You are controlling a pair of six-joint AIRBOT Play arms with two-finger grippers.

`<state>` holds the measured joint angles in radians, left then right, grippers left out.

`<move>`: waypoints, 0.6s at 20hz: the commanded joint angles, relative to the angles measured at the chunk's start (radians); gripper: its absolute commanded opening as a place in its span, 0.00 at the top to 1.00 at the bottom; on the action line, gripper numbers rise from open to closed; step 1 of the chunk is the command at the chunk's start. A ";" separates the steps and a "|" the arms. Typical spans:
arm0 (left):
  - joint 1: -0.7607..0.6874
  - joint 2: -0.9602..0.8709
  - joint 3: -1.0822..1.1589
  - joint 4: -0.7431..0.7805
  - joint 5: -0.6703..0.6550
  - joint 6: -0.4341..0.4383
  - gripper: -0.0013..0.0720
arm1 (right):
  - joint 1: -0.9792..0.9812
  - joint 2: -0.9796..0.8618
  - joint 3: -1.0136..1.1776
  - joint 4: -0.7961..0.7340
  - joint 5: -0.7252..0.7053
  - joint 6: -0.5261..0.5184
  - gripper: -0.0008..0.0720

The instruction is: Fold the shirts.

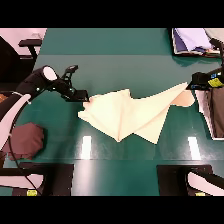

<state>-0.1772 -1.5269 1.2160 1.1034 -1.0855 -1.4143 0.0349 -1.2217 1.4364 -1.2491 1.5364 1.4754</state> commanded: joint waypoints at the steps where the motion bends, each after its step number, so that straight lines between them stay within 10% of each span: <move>1: 0.012 -0.063 0.002 -0.133 -0.011 0.066 0.06 | -0.001 0.001 0.000 0.000 0.000 0.000 0.96; 3: 0.012 -0.063 0.004 -0.151 -0.027 0.064 0.22 | -0.001 0.001 0.000 0.000 -0.003 0.000 0.96; 5: 0.012 -0.057 0.007 -0.150 -0.051 0.065 0.84 | -0.001 0.001 0.000 0.000 -0.012 0.000 0.96; 6: 0.012 -0.053 0.015 -0.146 -0.057 0.066 0.95 | -0.001 0.002 0.000 0.000 -0.017 0.000 0.96; 12: 0.012 0.158 0.278 -0.023 -0.083 0.060 0.95 | -0.001 0.002 0.236 -0.002 -0.008 -0.029 0.96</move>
<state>-0.1661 -1.4685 1.3746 1.0199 -1.1614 -1.3552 0.0341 -1.2209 1.5513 -1.2499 1.5234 1.4555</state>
